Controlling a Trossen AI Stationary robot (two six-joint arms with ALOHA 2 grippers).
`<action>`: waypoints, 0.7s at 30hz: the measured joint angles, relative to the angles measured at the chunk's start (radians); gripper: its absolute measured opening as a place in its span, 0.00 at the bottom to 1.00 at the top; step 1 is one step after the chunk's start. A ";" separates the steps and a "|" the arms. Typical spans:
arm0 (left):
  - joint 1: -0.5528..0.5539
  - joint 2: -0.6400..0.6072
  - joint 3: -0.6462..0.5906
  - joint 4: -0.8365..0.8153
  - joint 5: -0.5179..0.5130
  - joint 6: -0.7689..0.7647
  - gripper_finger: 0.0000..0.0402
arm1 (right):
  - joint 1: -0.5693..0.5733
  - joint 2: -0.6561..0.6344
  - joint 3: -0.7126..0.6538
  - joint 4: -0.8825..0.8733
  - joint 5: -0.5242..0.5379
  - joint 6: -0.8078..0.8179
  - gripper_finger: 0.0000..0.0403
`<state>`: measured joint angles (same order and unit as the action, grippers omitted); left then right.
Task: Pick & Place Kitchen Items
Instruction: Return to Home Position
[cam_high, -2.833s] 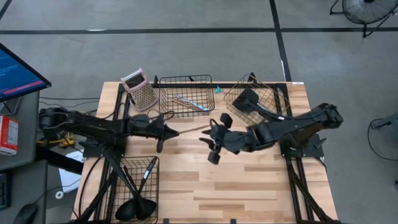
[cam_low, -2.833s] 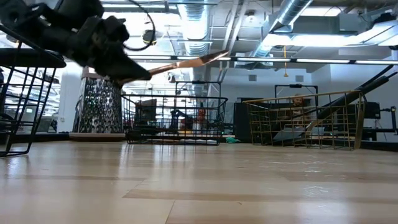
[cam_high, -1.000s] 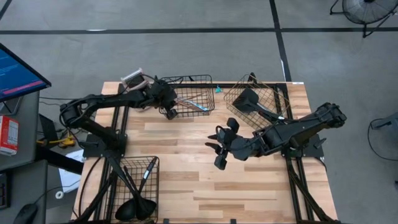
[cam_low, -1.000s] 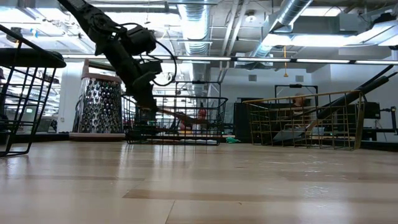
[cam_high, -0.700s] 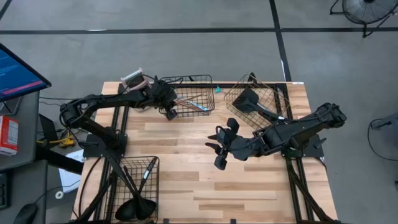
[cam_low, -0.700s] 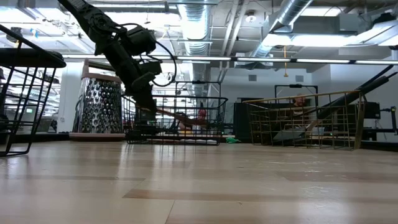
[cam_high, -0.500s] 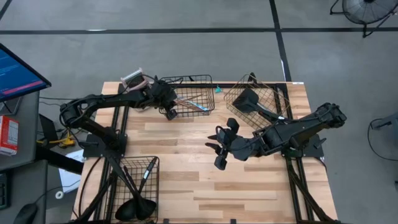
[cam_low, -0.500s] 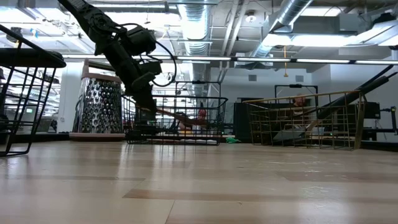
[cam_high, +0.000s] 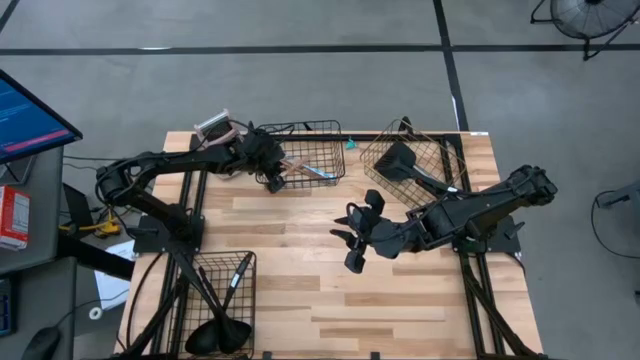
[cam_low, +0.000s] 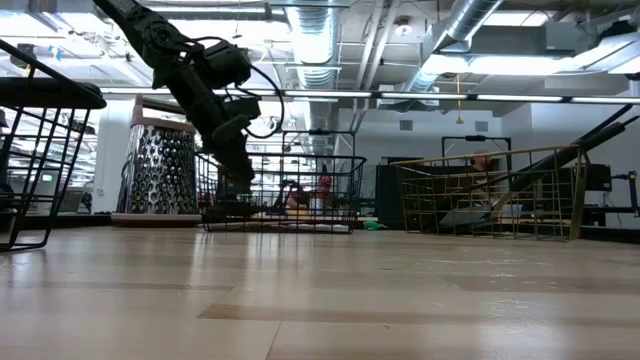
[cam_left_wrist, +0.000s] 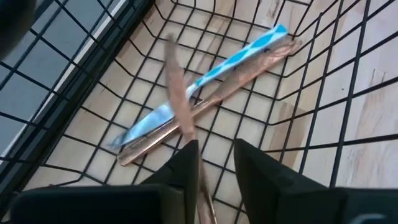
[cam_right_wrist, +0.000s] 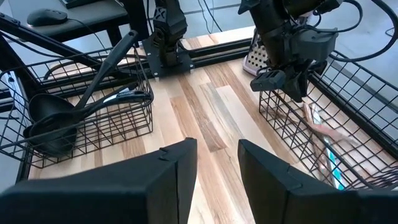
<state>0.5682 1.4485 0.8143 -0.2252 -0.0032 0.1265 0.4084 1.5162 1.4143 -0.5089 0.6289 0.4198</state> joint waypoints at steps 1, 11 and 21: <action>0.000 -0.001 0.000 0.002 0.000 0.000 0.22 | 0.000 0.000 0.000 0.003 0.000 0.000 0.29; 0.000 -0.246 0.000 -0.001 0.019 -0.003 0.24 | -0.010 -0.075 0.000 0.097 -0.007 -0.124 0.29; 0.000 -0.591 0.000 -0.003 0.093 -0.084 0.02 | -0.032 -0.396 -0.006 0.016 -0.008 -0.330 0.23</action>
<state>0.5678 0.8571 0.8146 -0.2283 0.0900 0.0423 0.3760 1.1197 1.4084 -0.4932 0.6211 0.0897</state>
